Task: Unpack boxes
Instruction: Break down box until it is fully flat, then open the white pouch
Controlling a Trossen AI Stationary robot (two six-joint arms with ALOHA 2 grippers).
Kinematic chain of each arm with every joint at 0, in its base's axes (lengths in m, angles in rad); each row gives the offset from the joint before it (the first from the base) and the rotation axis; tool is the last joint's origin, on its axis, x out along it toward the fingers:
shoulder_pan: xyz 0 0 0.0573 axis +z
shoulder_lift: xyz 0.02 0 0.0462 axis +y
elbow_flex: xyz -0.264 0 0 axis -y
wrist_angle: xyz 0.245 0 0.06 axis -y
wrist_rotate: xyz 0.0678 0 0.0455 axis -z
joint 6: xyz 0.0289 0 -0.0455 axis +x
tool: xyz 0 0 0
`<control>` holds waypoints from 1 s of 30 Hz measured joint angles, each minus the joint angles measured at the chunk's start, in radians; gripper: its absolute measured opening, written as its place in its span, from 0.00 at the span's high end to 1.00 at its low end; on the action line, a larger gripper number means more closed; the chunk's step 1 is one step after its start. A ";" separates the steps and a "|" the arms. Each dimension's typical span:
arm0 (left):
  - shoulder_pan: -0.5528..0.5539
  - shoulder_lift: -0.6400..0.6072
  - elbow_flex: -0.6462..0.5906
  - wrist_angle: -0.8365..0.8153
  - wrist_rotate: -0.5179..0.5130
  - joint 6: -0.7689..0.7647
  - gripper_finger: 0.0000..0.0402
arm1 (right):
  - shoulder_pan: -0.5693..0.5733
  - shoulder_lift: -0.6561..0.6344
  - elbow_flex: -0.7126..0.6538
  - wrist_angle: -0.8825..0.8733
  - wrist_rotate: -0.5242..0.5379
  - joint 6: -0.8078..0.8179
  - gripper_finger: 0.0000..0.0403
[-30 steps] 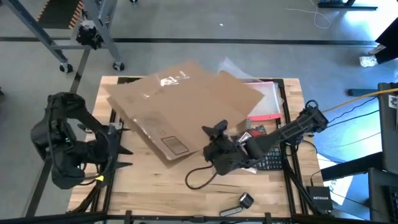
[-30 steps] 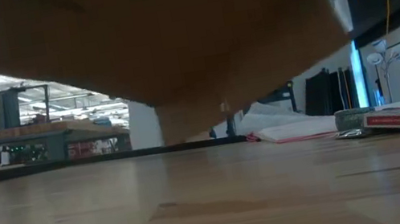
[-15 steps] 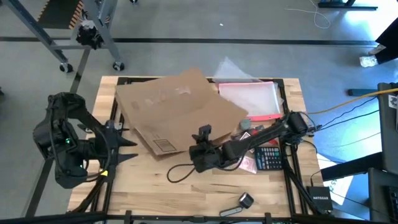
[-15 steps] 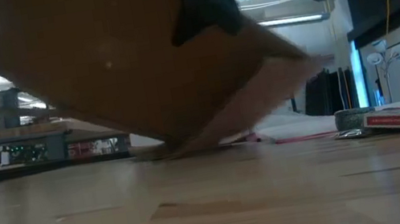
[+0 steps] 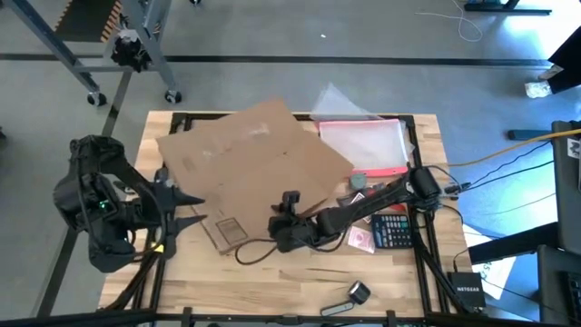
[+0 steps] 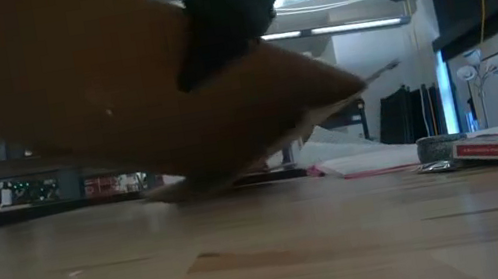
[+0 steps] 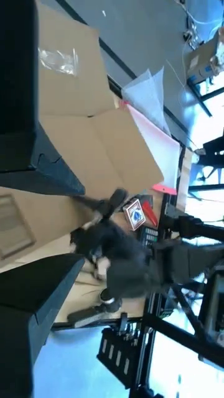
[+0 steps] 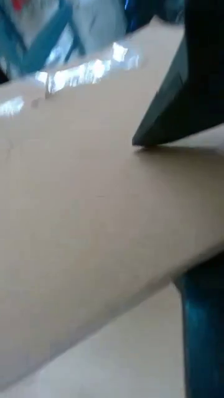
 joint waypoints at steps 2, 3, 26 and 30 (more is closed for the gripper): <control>0.020 0.000 -0.017 0.006 -0.002 0.000 0.61 | 0.022 -0.020 0.024 -0.013 -0.058 -0.002 0.40; 0.032 0.001 -0.029 0.006 -0.002 0.000 0.61 | 0.033 -0.033 0.033 -0.015 -0.085 -0.004 0.37; 0.351 0.002 -0.861 0.457 0.159 -0.149 0.61 | -0.233 -0.218 -0.023 -0.384 -0.216 0.016 0.57; 0.399 0.002 -1.027 0.641 0.152 -0.122 0.61 | -0.351 -0.219 -0.118 -0.302 -0.290 0.007 0.65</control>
